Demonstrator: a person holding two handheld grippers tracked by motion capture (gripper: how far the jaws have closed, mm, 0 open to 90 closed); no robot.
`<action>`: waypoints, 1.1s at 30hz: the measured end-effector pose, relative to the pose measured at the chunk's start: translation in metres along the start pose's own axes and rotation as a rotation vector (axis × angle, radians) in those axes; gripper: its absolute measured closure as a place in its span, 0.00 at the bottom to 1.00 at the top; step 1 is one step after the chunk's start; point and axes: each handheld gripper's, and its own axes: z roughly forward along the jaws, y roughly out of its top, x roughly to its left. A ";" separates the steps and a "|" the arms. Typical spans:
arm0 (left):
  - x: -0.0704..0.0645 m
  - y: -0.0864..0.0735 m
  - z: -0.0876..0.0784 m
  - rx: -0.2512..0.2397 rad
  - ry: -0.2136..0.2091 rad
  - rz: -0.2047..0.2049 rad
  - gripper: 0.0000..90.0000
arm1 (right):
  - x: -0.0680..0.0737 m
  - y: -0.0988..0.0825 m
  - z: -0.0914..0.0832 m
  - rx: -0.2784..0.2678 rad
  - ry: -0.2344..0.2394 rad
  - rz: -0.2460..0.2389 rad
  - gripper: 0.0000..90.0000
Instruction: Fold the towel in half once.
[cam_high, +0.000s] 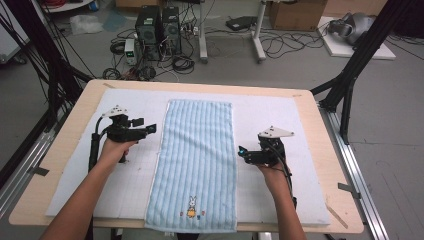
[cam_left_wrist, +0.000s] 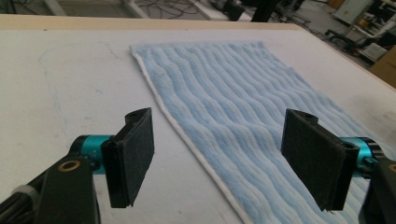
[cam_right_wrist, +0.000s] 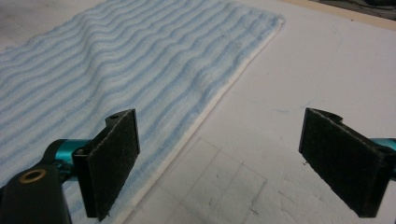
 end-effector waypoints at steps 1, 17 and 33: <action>0.002 0.001 0.004 0.003 0.005 -0.004 0.29 | 0.000 0.000 0.000 0.004 0.000 0.000 0.13; 0.015 0.009 0.060 0.075 0.055 -0.044 0.34 | -0.002 0.011 0.022 0.053 0.039 0.005 0.15; 0.007 0.009 0.096 0.203 0.171 0.090 0.48 | -0.014 0.038 0.055 0.114 0.006 0.026 0.27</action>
